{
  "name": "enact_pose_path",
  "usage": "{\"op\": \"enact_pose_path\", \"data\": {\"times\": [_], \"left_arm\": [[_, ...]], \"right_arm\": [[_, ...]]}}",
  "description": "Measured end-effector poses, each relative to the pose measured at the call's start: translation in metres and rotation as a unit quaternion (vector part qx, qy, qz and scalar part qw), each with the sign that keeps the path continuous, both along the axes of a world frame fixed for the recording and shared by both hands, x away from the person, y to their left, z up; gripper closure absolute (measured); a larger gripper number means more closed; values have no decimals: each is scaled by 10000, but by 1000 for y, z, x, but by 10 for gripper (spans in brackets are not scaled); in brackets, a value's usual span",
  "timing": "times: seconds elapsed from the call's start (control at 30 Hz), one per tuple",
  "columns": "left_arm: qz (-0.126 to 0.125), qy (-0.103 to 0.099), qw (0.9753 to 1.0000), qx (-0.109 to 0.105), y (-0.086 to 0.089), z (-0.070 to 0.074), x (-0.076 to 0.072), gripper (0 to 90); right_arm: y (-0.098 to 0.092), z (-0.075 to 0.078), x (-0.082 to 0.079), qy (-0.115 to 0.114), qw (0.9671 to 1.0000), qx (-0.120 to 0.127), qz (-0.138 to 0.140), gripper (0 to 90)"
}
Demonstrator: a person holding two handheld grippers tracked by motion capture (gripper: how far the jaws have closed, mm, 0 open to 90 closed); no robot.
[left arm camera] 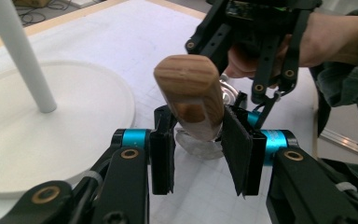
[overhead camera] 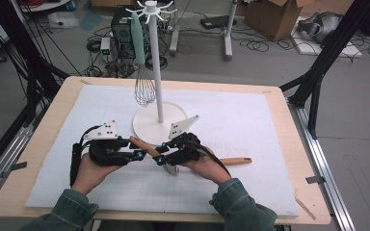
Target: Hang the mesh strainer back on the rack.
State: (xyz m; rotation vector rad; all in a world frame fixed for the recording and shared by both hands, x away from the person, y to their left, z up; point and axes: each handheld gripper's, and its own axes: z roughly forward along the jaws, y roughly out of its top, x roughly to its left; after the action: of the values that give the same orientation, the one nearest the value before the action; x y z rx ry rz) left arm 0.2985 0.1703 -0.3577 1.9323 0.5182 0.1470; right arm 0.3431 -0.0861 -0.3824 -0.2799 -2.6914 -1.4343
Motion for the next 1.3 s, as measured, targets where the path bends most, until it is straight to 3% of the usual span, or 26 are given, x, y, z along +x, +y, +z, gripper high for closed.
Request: {"op": "enact_pose_path", "data": {"times": [0.23,0.33,0.5,0.6,0.87,1.1,1.3], "left_arm": [[63,23,10000,-2,-1,1,0,636],[137,34,9999,-32,-2,2,1,633],[139,94,9998,-81,-1,3,2,636],[50,107,9999,-121,-2,4,1,649],[-356,64,9992,-177,-4,8,-1,693],[-465,-9,9989,-95,-7,10,-2,700],[-336,-5,9993,-164,-7,12,-1,690]], "right_arm": [[3,3,-6,-145,9999,-68,29,680],[6,4,-11,-364,9991,-130,-146,682],[7,4,-17,-494,9980,-104,-371,681],[6,4,-18,-491,9981,-84,-353,677],[1,7,-16,-371,9993,-31,14,652],[0,7,-16,-346,9994,4,67,654],[2,10,-21,-481,9988,-27,1,688]]}}
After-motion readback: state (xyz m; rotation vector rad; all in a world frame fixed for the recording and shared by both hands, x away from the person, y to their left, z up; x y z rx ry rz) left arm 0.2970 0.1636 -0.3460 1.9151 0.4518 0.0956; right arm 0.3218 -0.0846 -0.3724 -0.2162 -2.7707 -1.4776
